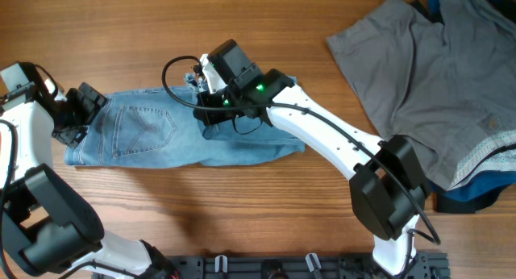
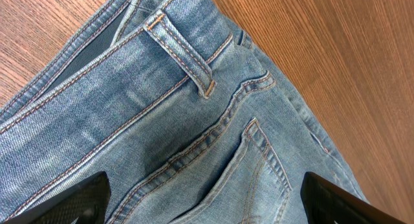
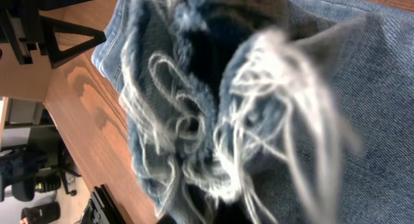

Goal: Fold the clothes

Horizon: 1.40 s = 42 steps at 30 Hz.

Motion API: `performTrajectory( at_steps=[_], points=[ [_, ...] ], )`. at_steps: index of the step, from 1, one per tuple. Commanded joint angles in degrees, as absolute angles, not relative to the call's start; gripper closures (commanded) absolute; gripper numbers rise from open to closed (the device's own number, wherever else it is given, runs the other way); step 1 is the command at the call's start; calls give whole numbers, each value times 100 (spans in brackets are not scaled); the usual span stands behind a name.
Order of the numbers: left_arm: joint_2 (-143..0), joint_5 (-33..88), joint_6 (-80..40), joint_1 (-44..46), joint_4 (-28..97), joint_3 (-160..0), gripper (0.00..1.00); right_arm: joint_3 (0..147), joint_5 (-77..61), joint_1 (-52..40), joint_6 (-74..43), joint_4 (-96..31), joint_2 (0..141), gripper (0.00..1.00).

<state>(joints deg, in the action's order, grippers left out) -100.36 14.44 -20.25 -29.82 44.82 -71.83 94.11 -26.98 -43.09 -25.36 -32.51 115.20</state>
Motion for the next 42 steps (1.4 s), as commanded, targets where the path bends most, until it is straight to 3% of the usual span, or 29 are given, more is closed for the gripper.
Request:
performTrajectory(
  at_steps=[1,5,6,7,8,13,16,18,20,24,33,35,37,39,41,42],
  points=[
    [-10108,1387,-1975,-2967,4486,-7129,5,9437,-2867,-4403,-2561,-3199,11605,90],
    [-10108,1387,-1975,-2967,4486,-7129,5,9437,-2882,-4488,-2547,-3162,11605,86],
    [-10108,1387,-1975,-2967,4486,-7129,5,9437,-2884,-4515,-2543,-3072,11605,56],
    [-10108,1387,-1975,-2967,4486,-7129,6,9437,-2884,-4515,-2543,-3048,11605,39],
    [-10108,1387,-1975,-2967,4486,-7129,5,9437,-2884,-4515,-2521,-3022,11605,30],
    [-10106,1387,-1975,-2967,4486,-7129,5,9437,-2418,-4501,-2362,-3109,11605,28],
    [-10106,1376,-1955,-2969,4475,-7129,1,9439,-790,-4383,-2235,-4053,11605,25],
    [-10106,1367,-1299,-2969,4355,-7144,7,9439,-84,-4027,-2268,-4875,11605,23],
    [-10106,1090,-764,-3002,4064,-7227,1,9439,-84,-3518,-2265,-5489,11605,23],
    [-10283,519,-617,-3055,3557,-7225,0,9367,-246,-2871,-2248,-6031,11605,23],
    [-11537,165,-620,-3522,3667,-7223,2,8473,-659,-2777,-2268,-5653,11605,23],
    [-11789,305,-642,-3658,3732,-7223,14,8462,-711,-2777,-2265,-5586,11605,23],
    [-11900,489,-639,-3677,3736,-7220,19,8462,-932,-2777,-2246,-5402,11605,23],
    [-11948,513,-642,-3675,3750,-7223,50,8462,-1264,-2777,-2248,-5111,11605,23],
    [-11948,513,-642,-3675,3750,-7223,74,8462,-1256,-2777,-2246,-5078,11605,23],
    [-11948,513,-642,-3675,3747,-7223,80,8462,-1253,-2777,-2246,-5078,11605,23]
  ],
)
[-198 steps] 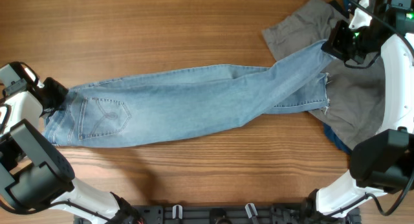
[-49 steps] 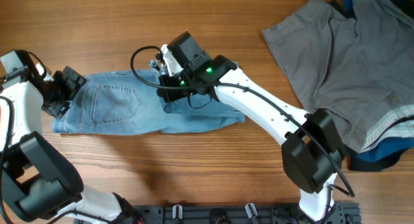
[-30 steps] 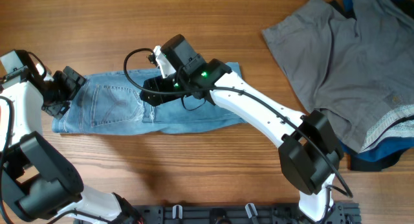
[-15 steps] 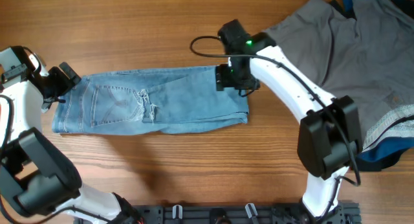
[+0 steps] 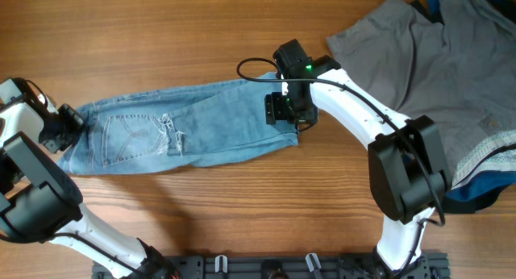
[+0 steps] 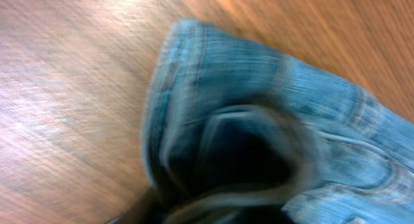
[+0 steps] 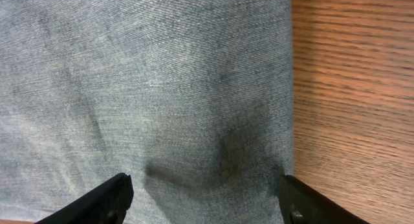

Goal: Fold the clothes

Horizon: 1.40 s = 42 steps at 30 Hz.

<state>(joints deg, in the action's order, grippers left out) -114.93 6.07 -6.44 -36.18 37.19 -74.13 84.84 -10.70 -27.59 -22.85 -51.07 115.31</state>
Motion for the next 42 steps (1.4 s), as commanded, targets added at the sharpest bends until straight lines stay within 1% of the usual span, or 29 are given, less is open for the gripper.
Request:
performTrajectory(
  at_steps=[1,2,6,8,12,13,15,16,17,22,25,26,31,32,34,38,39,42],
  points=[
    [-11948,513,-642,-3675,3750,-7223,92,8462,-1251,-2777,-2235,-5076,11605,23],
    [-11939,513,-642,-3675,3752,-7225,96,8462,-1251,-2777,-2233,-5061,11605,23],
    [-11784,506,-687,-3675,4091,-7644,96,8462,-1247,-2777,-2095,-4971,11605,23],
    [-11758,502,-687,-3677,4727,-8440,96,8462,-991,-2757,-2086,-4971,11605,23],
    [-11758,495,-904,-3658,6539,-10724,96,8462,-902,-2477,-1649,-5019,11605,23],
    [-11754,768,-945,-3586,7028,-11253,96,8462,-906,-2429,-1649,-4984,11605,30],
    [-11743,1326,-945,-3367,7634,-11817,96,8462,-1033,-2429,-1636,-4805,11605,66],
    [-11732,1544,-945,-3232,7828,-11968,96,8462,-1216,-2443,-1586,-4700,11605,80],
    [-11708,1787,-943,-3061,8009,-12079,96,8462,-1437,-2475,-1535,-4595,11605,85],
    [-11393,3065,-967,-2228,8287,-12123,96,8462,-1566,-2674,-1542,-4224,11974,86],
    [-11275,3697,-1138,-1774,8348,-12123,96,8462,-2158,-2821,-1542,-4003,12436,92],
    [-11271,3924,-1138,-1625,8357,-12123,96,8462,-2202,-2875,-1542,-3970,12484,93],
    [-11271,4042,-1138,-781,8337,-12121,96,8462,-2163,-3225,-1767,-3981,12505,96],
    [-11271,3972,-1138,-598,8331,-12119,96,8462,-2023,-3249,-1946,-4010,12505,96],
    [-11271,3420,-1160,-237,8315,-12119,96,8462,-1999,-3245,-1968,-4086,12505,96],
    [-11273,2471,-2032,449,8003,-12108,96,8462,-1999,-3262,-1997,-4254,12505,96],
    [-11281,2025,-2311,683,7850,-12108,96,8462,-2001,-3262,-2014,-4327,12505,96],
    [-11325,1363,-2692,1013,7747,-12108,96,8462,-2001,-3262,-2012,-4442,12505,96]
  ],
)
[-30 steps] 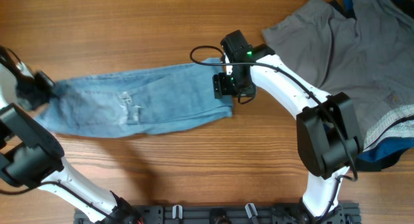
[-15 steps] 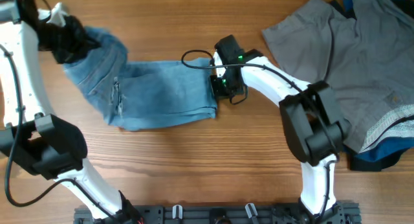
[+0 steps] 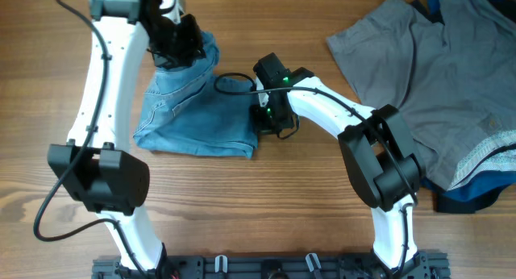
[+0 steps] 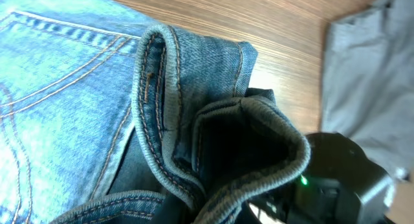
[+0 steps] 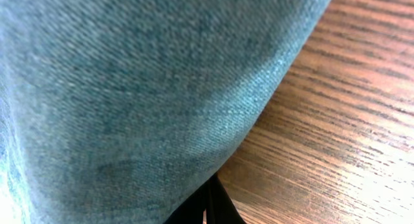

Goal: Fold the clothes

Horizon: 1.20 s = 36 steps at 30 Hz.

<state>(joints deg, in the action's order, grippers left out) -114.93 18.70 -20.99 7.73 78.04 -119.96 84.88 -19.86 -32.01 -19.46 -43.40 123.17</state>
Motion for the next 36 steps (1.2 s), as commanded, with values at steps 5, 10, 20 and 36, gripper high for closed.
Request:
performTrajectory(
  at_steps=[5,10,20,36],
  points=[
    [-11338,1341,-2947,1076,7712,-12097,96,8632,-1927,-3218,-1992,-4794,12411,82],
    [-11338,1343,-2991,1076,7712,-12097,96,8796,-1503,-2694,-1968,-4893,11365,72],
    [-11338,1940,-3881,1608,7494,-12097,77,8799,-1330,-1975,-1953,-5129,10626,70],
    [-11369,1981,-2259,-497,7144,-12097,36,8842,-3900,-2276,-781,-5487,10630,61]
  ],
)
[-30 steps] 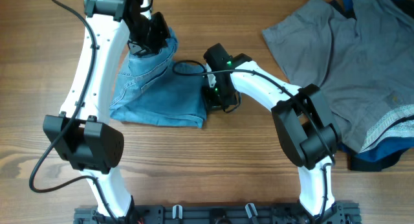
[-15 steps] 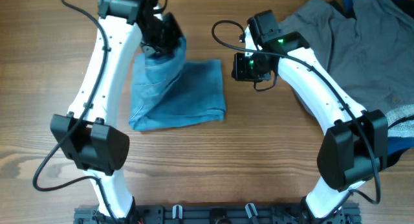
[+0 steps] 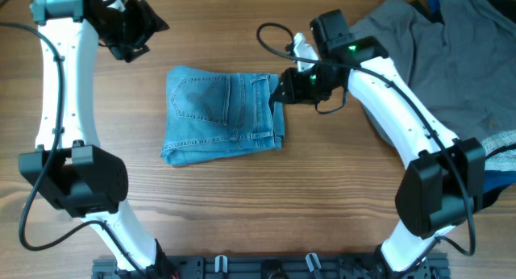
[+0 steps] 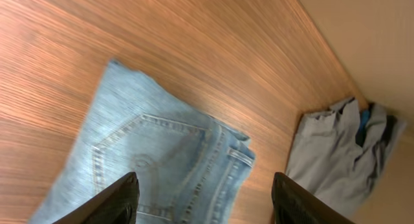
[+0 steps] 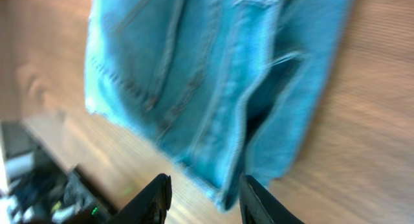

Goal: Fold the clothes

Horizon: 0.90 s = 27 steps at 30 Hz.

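The blue jeans (image 3: 222,114) lie folded into a compact rectangle at the table's middle, back pocket up and waistband along the right edge. My left gripper (image 3: 147,25) hangs open above the table's far left, away from the jeans. In the left wrist view the gripper (image 4: 206,179) holds nothing, with the jeans (image 4: 168,166) far below. My right gripper (image 3: 282,89) is open just off the upper right corner of the jeans. The right wrist view shows this gripper (image 5: 206,179) empty over the stacked edge of the jeans (image 5: 213,75).
A crumpled grey shirt (image 3: 435,69) covers the right side of the table, with dark blue garments at the far corner (image 3: 476,5) and near the right edge (image 3: 476,190). A black rail (image 3: 266,267) runs along the front edge.
My left gripper let go of the waistband and has moved up and to the left. The right gripper has left the fold and stands open at the jeans' right edge. The jeans lie flat.
First my right gripper held the frayed hems over the jeans near the waist, and the left was open above the waistband. Then the jeans lay stretched out, the left shut on the waist end. Then the left held the waistband raised over the legs. Now both are open.
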Motion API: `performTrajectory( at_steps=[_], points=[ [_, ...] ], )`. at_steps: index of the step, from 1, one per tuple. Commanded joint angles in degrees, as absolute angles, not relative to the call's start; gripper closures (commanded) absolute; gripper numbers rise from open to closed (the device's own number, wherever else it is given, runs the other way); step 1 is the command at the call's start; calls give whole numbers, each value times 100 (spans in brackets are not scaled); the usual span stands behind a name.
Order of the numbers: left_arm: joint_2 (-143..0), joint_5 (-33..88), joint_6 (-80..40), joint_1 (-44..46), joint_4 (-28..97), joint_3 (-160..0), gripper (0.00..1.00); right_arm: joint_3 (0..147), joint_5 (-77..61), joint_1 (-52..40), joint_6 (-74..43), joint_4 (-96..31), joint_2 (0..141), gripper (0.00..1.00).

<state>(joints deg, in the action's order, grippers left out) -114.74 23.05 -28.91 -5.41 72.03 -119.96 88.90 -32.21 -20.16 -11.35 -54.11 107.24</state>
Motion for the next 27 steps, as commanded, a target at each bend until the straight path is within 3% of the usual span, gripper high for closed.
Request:
performTrajectory(
  at_steps=[1,4,8,14,18,21,27],
  points=[
    [-11448,1922,-1975,-443,7076,-12097,37,8737,-3909,-2456,-642,-5492,10645,61],
    [-11946,1857,-1214,-239,6823,-12097,35,8331,-3881,-2930,-620,-5234,10665,61],
    [-13122,1857,-1216,34,6729,-12097,35,7199,-3553,-3164,-1144,-4077,10678,60],
    [-14162,1435,-1219,255,7564,-12097,30,6882,-1592,-3089,-1815,-3566,10853,59],
    [-14416,711,-1219,239,8842,-12097,28,6882,-1238,-2731,-1804,-3527,11238,57],
    [-14414,718,-1223,239,9592,-12097,14,6928,-1068,-2209,-1802,-3293,11273,57],
    [-13996,1155,-1251,172,9386,-12324,11,7413,-1719,-1452,-1400,-3330,11271,58]
  ],
)
